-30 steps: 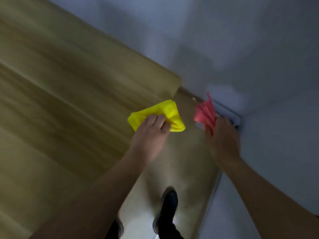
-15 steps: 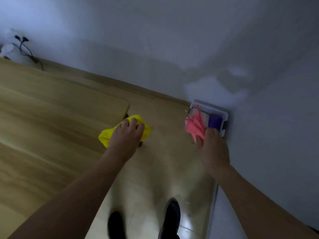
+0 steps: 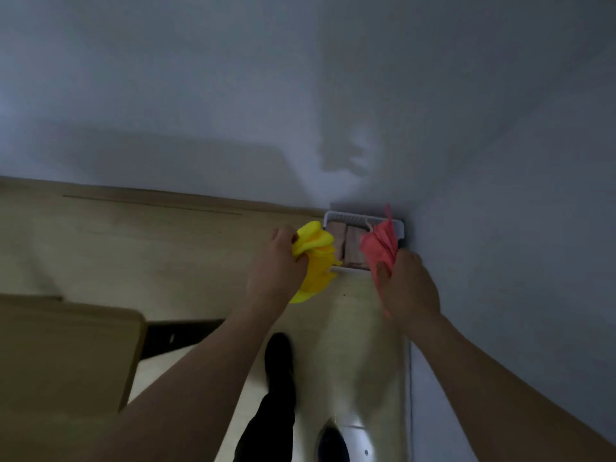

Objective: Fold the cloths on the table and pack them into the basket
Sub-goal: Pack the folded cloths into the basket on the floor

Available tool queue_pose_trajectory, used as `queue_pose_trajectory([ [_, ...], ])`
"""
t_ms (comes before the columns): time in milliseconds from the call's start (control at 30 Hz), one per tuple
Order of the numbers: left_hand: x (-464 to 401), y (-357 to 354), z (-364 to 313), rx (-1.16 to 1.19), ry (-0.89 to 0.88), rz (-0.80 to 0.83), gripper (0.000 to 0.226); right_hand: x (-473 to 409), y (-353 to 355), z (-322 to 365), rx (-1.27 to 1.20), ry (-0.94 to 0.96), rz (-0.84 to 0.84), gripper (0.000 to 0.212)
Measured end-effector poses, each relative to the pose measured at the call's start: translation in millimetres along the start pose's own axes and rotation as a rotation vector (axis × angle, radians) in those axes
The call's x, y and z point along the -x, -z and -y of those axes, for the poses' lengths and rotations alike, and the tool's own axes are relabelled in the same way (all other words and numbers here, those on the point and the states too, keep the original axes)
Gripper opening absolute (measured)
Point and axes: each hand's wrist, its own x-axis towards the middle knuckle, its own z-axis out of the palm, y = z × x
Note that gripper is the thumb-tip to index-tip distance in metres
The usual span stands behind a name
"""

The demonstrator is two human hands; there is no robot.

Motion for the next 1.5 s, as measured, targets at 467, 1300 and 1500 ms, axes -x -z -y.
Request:
queue_pose_trajectory([
  [467,-163,-200,38,0.231,0.04,0.011,0.01,-161,-157,-123,-0.246,-0.293,0.011,0.031],
  [1300,-245,-450,144,-0.677,-0.396,-0.094,0.041,-319,-379,-228,-0.431,-0.382,0.144,0.036],
  [1500,-234,-472,154,-0.673,-0.263,0.322,0.037,-324,-378,-243,-0.369,-0.348,0.141,0.028],
])
